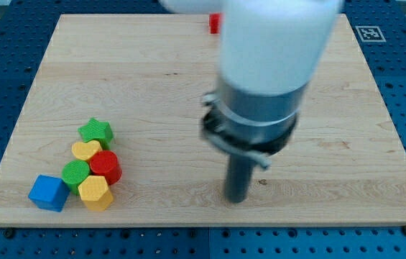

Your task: Move the cube to the left side

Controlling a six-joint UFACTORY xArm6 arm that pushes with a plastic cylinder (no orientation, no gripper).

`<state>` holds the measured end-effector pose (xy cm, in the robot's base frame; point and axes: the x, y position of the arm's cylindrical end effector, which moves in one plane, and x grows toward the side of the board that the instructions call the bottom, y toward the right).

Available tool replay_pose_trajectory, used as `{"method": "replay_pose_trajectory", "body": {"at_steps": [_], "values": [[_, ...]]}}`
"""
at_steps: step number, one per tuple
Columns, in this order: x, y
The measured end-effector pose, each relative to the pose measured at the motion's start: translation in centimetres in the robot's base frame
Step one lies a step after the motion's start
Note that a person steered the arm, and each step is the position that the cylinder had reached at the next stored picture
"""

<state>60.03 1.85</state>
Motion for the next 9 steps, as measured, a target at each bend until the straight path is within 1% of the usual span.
{"method": "replay_pose_trajectory", "body": {"at_steps": [1, 2, 3, 4, 6, 8, 9], "values": [[0.2, -0.9], [0.3, -3.8], [1.7, -7.8], [1.8, -8.3], [1.9, -11.3], [1.9, -12.4], [1.7, -15.1]]}}
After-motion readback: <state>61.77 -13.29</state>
